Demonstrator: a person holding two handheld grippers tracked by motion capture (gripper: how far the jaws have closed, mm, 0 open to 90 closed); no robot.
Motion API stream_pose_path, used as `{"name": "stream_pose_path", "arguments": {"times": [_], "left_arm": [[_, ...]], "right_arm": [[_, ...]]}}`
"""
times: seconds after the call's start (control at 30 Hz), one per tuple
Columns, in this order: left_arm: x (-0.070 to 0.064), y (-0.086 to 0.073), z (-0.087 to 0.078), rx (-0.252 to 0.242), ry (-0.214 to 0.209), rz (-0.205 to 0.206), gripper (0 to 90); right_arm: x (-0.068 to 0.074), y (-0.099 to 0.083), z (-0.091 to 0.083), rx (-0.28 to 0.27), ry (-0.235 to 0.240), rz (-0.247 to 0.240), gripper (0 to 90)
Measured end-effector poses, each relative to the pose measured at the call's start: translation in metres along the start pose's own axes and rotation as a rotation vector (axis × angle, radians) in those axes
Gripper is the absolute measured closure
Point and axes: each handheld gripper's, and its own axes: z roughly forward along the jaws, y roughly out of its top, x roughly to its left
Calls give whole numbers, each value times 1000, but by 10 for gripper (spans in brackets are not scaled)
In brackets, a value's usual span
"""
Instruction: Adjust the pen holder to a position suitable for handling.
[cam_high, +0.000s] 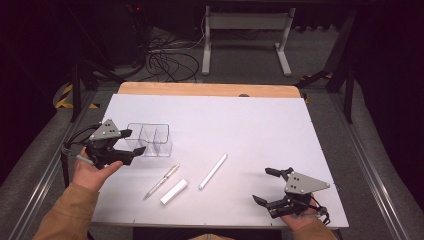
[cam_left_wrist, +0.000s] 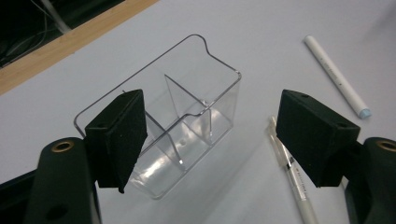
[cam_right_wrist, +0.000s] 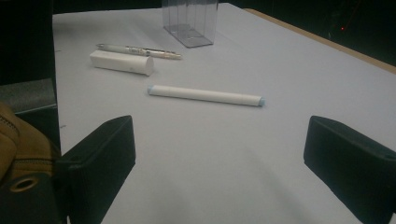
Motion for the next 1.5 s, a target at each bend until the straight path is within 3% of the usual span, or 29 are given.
{"name": "stream_pose_path", "arguments": {"times": [0.2, 0.4, 0.5, 0.53, 1.17, 1.5], "left_arm": [[3, 0, 1, 14, 20, 21, 253], [8, 0, 2, 22, -4, -1, 271], [11, 2, 5, 62, -11, 10, 298], [13, 4, 8, 97, -6, 19, 302], [26, 16, 29, 277, -9, 69, 383], [28, 25, 35, 374, -28, 190, 492]], "right_arm": [[0, 0, 0, 1, 1, 1, 96], [0, 0, 0, -1, -6, 3, 95], [-1, 0, 0, 0, -4, 7, 95], [0, 0, 0, 2, -4, 3, 95], [0, 0, 0, 2, -7, 4, 90], [-1, 0, 3, 4, 2, 3, 87]]}}
